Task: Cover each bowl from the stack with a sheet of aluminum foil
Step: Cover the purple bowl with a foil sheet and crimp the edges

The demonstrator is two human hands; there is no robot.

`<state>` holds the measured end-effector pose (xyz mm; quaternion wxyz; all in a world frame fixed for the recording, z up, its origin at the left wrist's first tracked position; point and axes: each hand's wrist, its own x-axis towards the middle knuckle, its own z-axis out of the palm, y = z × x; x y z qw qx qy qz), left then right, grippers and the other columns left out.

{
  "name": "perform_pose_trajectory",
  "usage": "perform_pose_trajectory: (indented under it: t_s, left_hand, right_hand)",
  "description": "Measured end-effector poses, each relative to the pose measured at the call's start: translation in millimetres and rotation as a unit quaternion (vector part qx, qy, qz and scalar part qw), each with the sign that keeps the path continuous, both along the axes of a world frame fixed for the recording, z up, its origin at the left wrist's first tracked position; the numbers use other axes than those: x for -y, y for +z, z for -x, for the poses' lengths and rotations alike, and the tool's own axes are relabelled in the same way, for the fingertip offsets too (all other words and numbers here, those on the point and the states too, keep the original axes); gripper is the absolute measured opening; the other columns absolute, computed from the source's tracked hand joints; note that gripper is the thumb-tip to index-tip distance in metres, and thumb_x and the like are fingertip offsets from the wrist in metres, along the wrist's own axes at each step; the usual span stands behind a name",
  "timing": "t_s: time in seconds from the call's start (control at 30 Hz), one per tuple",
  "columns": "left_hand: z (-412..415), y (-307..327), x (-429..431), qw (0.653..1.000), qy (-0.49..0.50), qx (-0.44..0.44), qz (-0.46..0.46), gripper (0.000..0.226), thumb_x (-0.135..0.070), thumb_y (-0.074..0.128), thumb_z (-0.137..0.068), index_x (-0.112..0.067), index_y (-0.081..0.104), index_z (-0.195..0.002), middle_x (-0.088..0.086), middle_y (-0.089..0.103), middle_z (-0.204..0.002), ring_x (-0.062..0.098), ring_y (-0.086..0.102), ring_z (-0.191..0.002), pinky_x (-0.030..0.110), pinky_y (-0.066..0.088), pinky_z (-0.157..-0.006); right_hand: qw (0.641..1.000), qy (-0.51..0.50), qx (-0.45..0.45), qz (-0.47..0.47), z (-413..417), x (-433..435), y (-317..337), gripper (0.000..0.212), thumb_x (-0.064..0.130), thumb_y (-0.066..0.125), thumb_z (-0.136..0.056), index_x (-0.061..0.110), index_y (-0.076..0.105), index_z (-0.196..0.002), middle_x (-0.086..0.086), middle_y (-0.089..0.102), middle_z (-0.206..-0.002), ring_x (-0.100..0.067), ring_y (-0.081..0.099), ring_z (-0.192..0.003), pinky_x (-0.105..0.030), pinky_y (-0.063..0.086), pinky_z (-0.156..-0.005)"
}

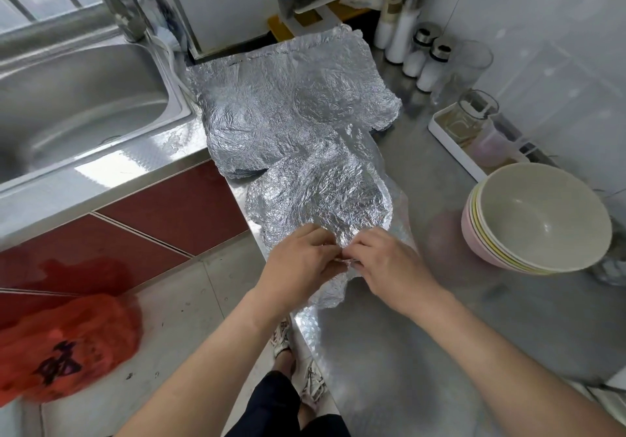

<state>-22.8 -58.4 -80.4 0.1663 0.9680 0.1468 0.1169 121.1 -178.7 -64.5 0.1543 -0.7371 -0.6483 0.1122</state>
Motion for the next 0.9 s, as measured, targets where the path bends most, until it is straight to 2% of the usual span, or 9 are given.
perform_pose_trajectory:
  t_s: [0.07,0.17,0.3,0.43,0.5,0.57,0.7,0.9]
  left_hand:
    - [-0.8,1.2,0.8,1.000,0.005,0.001,-0.020,0.028,-0.043,0.056,-0.088,-0.022,0.075,-0.089,-0.007,0.063,-0.085,0.017,0.055,-0.082,0.027,0.048,-0.059]
    - [-2.9,-0.4,0.2,0.999,0.002,0.010,-0.042,0.007,-0.024,0.073,-0.082,-0.019,0.075,-0.086,-0.005,0.060,-0.079,0.019,0.052,-0.077,0.033,0.048,-0.056]
    - [-7.9,-6.5,0.5,0.998,-0.021,0.014,-0.056,0.005,-0.012,0.073,-0.077,-0.015,0.074,-0.081,-0.002,0.059,-0.074,0.020,0.053,-0.072,0.034,0.048,-0.058]
    - [-11.9,-7.3,5.2,0.999,-0.012,0.009,-0.042,0.005,-0.017,0.070,-0.077,-0.015,0.073,-0.081,-0.002,0.057,-0.075,0.020,0.052,-0.073,0.033,0.048,-0.059]
    - [-13.8,-3.5,8.3,1.000,0.005,0.002,-0.025,0.015,-0.027,0.063,-0.083,-0.017,0.073,-0.084,-0.002,0.059,-0.078,0.019,0.053,-0.075,0.032,0.048,-0.061]
    - [-12.5,3.1,10.3,1.000,0.024,0.003,0.008,0.029,-0.037,0.052,-0.086,-0.017,0.073,-0.091,-0.003,0.062,-0.084,0.019,0.054,-0.080,0.030,0.049,-0.066]
    - [1.8,11.0,2.1,0.998,0.041,0.018,0.048,0.027,-0.032,0.053,-0.089,-0.017,0.073,-0.100,-0.004,0.065,-0.094,0.021,0.056,-0.088,0.031,0.050,-0.070]
    - [10.0,6.0,-5.8,0.999,0.030,0.018,0.006,0.027,-0.036,0.056,-0.093,-0.017,0.075,-0.094,-0.004,0.066,-0.090,0.019,0.056,-0.085,0.031,0.051,-0.069]
  right_hand:
    - [0.999,-0.002,0.033,-0.007,-1.5,-2.1,-4.6,0.025,0.003,0.075,-0.073,0.018,0.065,-0.091,0.004,0.058,-0.088,-0.022,0.057,-0.085,-0.036,0.051,-0.047]
    - [0.998,-0.004,0.055,-0.037,-3.8,-5.0,-6.8,0.025,-0.003,0.073,-0.068,0.015,0.064,-0.083,0.002,0.057,-0.082,-0.023,0.055,-0.078,-0.036,0.049,-0.046]
    - [0.999,-0.013,0.043,-0.028,-6.4,-7.3,-7.4,0.023,-0.005,0.072,-0.068,0.015,0.063,-0.079,0.003,0.055,-0.079,-0.020,0.051,-0.078,-0.036,0.048,-0.047]
    - [1.000,-0.024,-0.010,0.002,-10.5,-3.2,3.8,0.013,0.016,0.072,-0.076,0.017,0.066,-0.088,0.004,0.057,-0.090,-0.019,0.052,-0.088,-0.030,0.050,-0.065]
    - [0.999,-0.039,-0.010,-0.009,-8.4,-0.7,7.1,0.013,0.023,0.073,-0.077,0.018,0.067,-0.087,0.004,0.058,-0.089,-0.020,0.053,-0.087,-0.032,0.049,-0.068]
    - [0.999,-0.047,-0.004,-0.024,-6.6,-0.3,5.7,0.011,0.021,0.075,-0.077,0.018,0.068,-0.084,0.004,0.059,-0.086,-0.021,0.055,-0.084,-0.037,0.051,-0.066]
    - [0.998,-0.036,0.016,-0.038,-3.8,-3.8,-2.3,0.015,0.012,0.079,-0.073,0.017,0.067,-0.081,0.003,0.060,-0.082,-0.022,0.056,-0.081,-0.037,0.052,-0.062]
    - [0.997,-0.005,0.065,-0.042,-7.6,-7.1,-11.6,0.025,-0.008,0.073,-0.062,0.012,0.062,-0.073,-0.001,0.057,-0.077,-0.024,0.053,-0.075,-0.037,0.048,-0.050]
